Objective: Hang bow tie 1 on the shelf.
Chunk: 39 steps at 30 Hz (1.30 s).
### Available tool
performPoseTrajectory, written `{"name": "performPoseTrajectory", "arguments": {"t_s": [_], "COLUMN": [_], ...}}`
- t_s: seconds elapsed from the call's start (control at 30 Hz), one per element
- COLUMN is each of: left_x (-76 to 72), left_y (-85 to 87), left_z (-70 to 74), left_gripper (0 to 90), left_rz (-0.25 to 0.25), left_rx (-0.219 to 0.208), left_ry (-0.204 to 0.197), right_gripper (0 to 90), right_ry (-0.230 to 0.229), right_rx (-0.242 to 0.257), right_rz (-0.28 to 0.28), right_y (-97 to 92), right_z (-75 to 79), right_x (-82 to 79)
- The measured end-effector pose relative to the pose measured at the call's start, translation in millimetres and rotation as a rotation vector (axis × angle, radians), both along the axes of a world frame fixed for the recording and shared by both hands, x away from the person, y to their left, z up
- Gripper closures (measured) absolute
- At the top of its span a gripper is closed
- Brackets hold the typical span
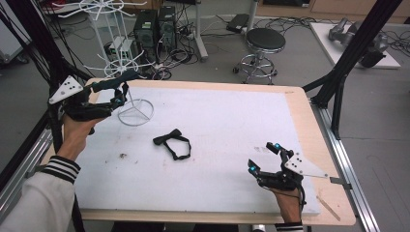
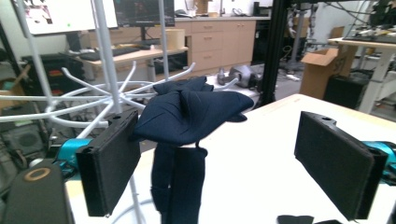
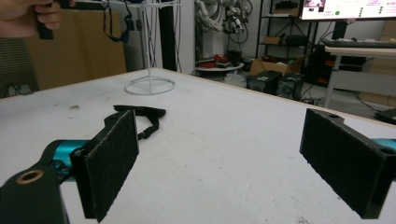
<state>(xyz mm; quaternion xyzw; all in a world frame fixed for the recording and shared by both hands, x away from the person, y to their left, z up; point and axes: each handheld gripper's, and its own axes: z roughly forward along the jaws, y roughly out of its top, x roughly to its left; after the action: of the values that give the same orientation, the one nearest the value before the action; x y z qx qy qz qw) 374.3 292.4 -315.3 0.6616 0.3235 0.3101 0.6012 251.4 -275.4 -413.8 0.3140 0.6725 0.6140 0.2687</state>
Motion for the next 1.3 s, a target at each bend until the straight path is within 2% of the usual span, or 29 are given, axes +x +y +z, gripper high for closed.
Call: {"name": "performPoseTrajectory", "arguments": {"t_s": [0.17, 0.23, 0.27, 0.33, 0.43, 0.67, 0.9, 0.97, 1.3], "left_x": [-7.8, -13.3, -15.3, -20.3, -27.9, -46.6, -64.3, -67.6, -84.7], "left_y": [4.3, 5.9, 6.4, 7.6, 9.5, 14.8, 14.9, 15.4, 13.6], "left_z": [-0.7, -1.4, -1.8, -3.0, -4.3, -8.5, -24.8, -27.7, -38.4], "left_gripper": [13.7, 13.7, 13.7, 13.7, 13.6, 13.5, 13.5, 13.5, 13.5], "left_rz": [0.018, 0.025, 0.028, 0.027, 0.028, 0.025, 0.015, 0.02, 0.018], "left_rx": [0.009, 0.009, 0.006, 0.007, 0.021, -0.003, -0.028, -0.033, -0.044], "left_ry": [-0.016, -0.028, -0.03, -0.034, -0.043, -0.08, -0.103, -0.105, -0.127], "right_gripper": [10.9, 10.9, 10.9, 11.0, 10.9, 10.9, 11.0, 10.9, 10.9], "right_ry": [-0.007, -0.023, -0.013, -0.02, -0.021, -0.032, -0.055, -0.079, -0.059], "right_rx": [-0.008, 0.0, 0.0, -0.002, 0.029, 0.028, 0.043, 0.049, 0.038], "right_rz": [-0.01, -0.019, -0.023, -0.031, -0.047, -0.082, -0.115, -0.13, -0.144], "right_y": [1.2, 1.3, 0.9, -0.5, -2.7, -2.8, -2.7, -2.2, 2.1], "right_z": [-0.9, -3.6, -5.1, -8.2, -12.3, -17.6, -16.3, -18.5, -29.6], "right_x": [2.0, 2.4, 2.5, 3.7, 3.3, 5.4, 3.0, 2.0, 3.2]}}
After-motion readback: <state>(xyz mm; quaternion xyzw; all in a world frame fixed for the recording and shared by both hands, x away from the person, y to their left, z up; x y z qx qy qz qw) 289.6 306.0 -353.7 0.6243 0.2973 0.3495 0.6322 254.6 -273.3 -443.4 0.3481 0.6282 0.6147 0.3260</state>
